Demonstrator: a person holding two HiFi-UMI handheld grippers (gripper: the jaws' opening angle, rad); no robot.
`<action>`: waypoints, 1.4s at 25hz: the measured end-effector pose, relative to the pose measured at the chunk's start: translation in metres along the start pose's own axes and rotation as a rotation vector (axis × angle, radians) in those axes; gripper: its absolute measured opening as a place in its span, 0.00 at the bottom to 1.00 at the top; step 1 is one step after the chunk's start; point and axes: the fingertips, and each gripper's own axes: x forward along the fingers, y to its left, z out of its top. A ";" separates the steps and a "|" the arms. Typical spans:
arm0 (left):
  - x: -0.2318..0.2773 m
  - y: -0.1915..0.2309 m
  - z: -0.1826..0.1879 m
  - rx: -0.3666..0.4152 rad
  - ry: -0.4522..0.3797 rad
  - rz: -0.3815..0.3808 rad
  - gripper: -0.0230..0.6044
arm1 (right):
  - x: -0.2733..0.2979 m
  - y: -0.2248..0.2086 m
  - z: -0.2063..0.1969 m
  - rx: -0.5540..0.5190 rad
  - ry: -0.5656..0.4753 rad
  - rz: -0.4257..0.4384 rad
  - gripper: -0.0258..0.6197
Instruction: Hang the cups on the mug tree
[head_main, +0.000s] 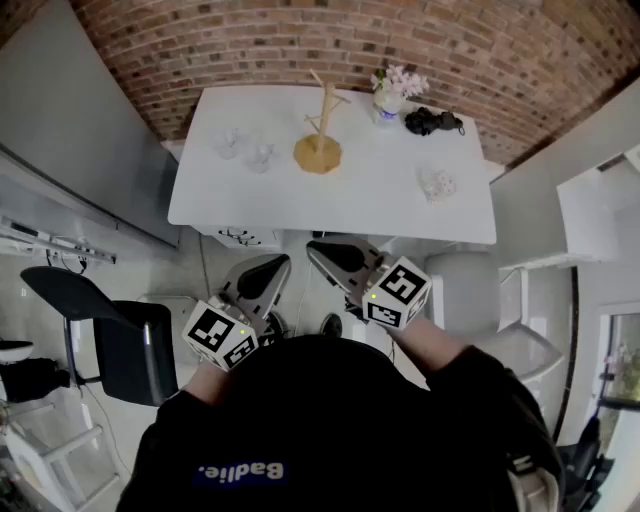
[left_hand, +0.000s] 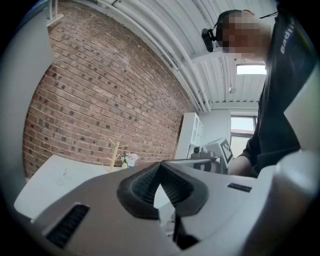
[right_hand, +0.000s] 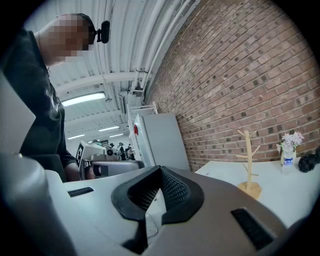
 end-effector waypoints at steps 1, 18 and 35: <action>0.000 0.000 0.000 0.000 0.000 0.000 0.03 | 0.000 0.000 0.000 0.007 0.000 0.000 0.08; 0.004 -0.005 0.001 -0.005 -0.005 -0.001 0.03 | -0.004 -0.002 0.004 0.046 -0.006 0.009 0.08; 0.028 -0.002 -0.008 0.029 -0.002 0.099 0.03 | -0.016 -0.032 -0.004 -0.019 0.007 0.075 0.08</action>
